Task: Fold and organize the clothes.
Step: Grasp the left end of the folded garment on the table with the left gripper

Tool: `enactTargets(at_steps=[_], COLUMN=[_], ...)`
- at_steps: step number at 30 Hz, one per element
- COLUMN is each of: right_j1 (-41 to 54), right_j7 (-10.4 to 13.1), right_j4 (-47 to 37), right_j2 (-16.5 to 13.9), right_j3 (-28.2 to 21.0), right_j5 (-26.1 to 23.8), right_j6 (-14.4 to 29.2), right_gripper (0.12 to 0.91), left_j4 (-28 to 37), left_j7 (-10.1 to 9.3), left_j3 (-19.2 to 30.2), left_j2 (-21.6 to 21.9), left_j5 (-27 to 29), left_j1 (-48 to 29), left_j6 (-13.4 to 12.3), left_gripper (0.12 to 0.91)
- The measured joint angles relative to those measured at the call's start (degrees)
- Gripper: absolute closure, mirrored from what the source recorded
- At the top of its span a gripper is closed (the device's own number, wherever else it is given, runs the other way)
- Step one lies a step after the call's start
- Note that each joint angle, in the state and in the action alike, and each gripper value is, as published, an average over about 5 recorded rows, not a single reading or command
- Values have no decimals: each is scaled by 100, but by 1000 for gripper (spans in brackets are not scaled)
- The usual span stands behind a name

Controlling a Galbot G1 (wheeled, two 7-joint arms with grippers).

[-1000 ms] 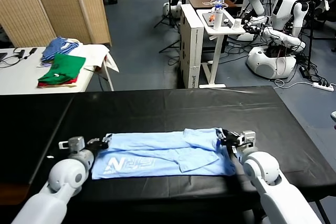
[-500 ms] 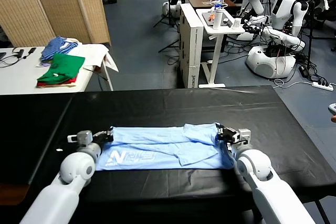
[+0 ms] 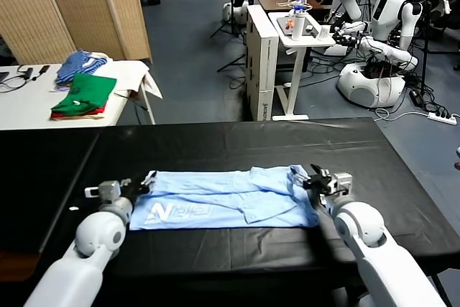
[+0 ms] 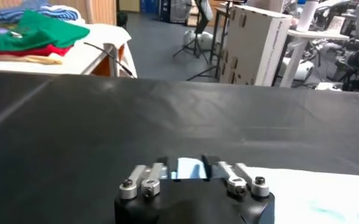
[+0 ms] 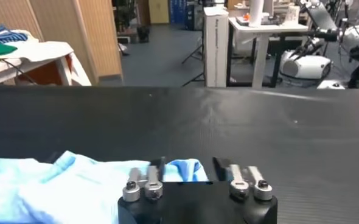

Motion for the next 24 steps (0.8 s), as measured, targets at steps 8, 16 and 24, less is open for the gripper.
enactTargets(at_steps=[8,16,24], right_j1=[-466,-604,-590], right_j7=[-23,-29,-36], right_j4=[593,773,784], right_j2=[-83,-125,-113], right_j3=[247,323,291], right_j5=[2,3,8], right_j6=[-34,-26,-20], right_gripper=[118,118,118], left_j4=[-405,-485,-499], left_j7=[-12,9,65], left_j3=[-422,-522,-461], left_j2=[-127,-338,-444], left_j5=[-72,-38,-18], left_j1=[665,973,973], left_j6=[39,39,23], left_gripper=[124,124,280])
